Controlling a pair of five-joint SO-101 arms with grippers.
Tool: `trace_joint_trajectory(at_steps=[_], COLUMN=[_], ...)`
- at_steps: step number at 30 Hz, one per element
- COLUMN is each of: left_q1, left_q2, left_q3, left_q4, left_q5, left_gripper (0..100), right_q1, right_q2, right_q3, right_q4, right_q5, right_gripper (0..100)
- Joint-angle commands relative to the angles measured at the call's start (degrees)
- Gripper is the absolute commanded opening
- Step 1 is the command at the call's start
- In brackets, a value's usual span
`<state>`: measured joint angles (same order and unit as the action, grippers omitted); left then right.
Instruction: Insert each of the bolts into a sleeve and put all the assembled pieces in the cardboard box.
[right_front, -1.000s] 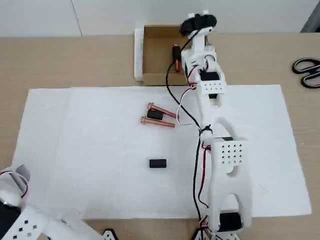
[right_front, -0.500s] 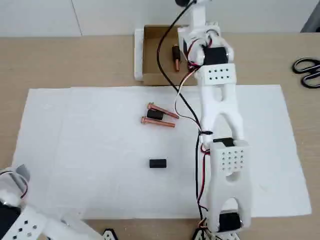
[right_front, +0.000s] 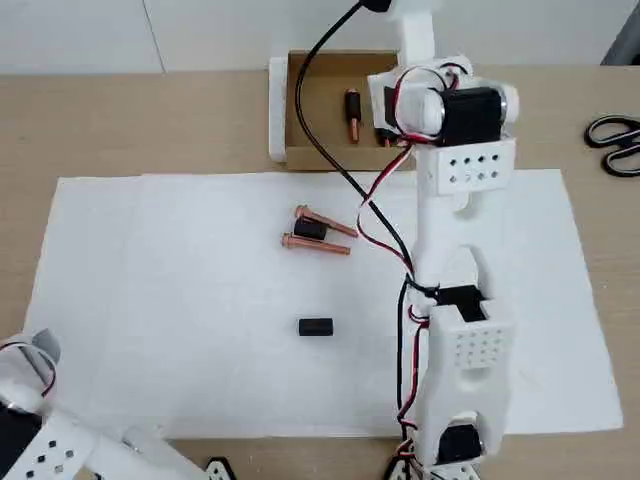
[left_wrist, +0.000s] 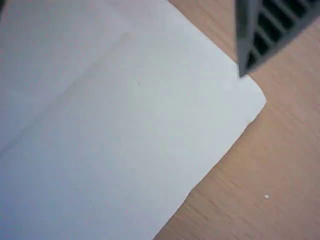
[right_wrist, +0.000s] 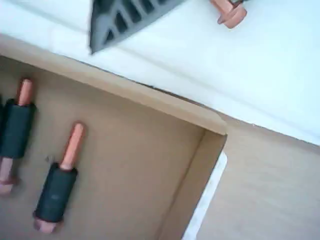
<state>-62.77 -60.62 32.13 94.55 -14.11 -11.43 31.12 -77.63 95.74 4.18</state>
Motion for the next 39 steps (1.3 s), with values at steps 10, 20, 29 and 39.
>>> trace_joint_trajectory(at_steps=[10, 20, 29, 39], left_q1=[0.1, 0.1, 0.2, 0.2], left_q2=[-0.5, -0.5, -0.5, -0.5], left_q3=[-2.1, -2.1, -2.0, -2.0], left_q4=[0.2, 0.2, 0.2, 0.7], left_q5=[0.3, 0.3, 0.3, 0.3], left_gripper=[31, 31, 31, 31], right_q1=[0.4, 0.0, 0.0, -3.0], right_q2=[-22.6, -50.2, -66.8, -66.9], right_q3=[5.5, 50.0, 82.7, 99.2], right_q4=[1.4, 0.5, -7.1, -20.3], right_q5=[0.1, -0.1, 0.2, 6.2], right_gripper=[21.6, 21.6, 21.7, 21.7])
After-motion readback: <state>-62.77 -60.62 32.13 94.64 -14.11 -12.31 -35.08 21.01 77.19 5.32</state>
